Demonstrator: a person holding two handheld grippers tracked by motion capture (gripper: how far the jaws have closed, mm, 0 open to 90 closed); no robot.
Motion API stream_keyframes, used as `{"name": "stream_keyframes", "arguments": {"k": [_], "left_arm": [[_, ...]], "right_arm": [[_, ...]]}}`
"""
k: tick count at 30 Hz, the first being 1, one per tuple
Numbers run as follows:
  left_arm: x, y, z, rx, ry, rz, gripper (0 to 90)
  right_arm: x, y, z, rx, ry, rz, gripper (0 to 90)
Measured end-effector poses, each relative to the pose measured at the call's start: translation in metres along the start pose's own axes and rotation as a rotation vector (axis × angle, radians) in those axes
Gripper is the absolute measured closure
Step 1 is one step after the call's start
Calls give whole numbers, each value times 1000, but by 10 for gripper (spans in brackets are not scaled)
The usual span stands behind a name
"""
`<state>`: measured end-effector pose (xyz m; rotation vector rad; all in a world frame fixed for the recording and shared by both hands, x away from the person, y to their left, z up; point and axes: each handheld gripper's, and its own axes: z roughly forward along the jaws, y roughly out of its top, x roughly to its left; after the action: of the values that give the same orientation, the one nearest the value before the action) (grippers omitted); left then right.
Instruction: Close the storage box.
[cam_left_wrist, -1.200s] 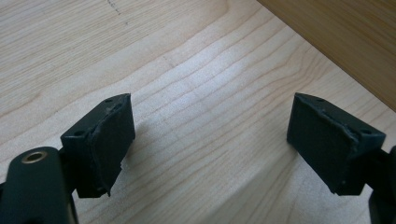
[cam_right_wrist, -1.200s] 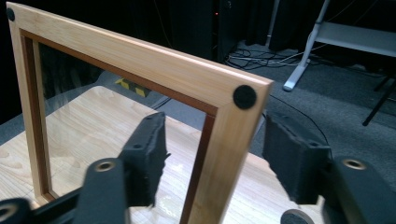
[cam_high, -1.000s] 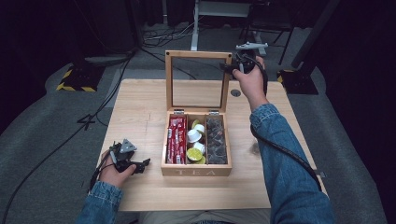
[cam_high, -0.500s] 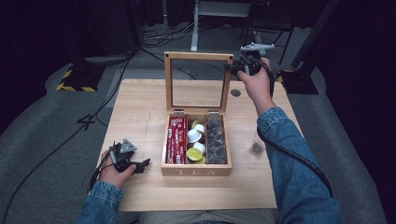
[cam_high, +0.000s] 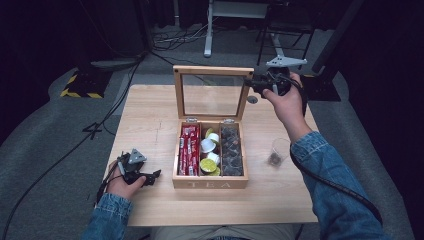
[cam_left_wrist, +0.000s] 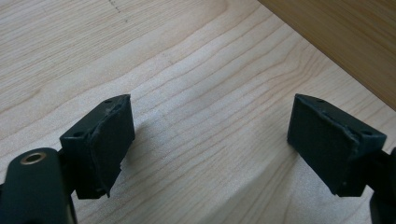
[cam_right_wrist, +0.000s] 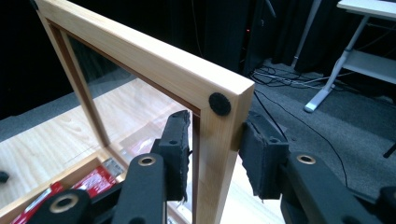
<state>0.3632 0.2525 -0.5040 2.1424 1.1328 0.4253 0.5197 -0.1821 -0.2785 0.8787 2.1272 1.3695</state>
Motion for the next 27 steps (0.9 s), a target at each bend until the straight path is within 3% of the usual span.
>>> {"name": "stream_keyframes", "arguments": {"k": [14, 20, 27], "left_arm": [[0, 0, 0, 0, 0, -1, 152], [0, 0, 0, 0, 0, 0, 152], [0, 0, 0, -1, 0, 0, 152]], "right_arm": [[25, -13, -29, 26, 33, -97, 651], [39, -23, -41, 49, 42, -84, 625], [55, -37, -51, 68, 50, -112, 599]]}}
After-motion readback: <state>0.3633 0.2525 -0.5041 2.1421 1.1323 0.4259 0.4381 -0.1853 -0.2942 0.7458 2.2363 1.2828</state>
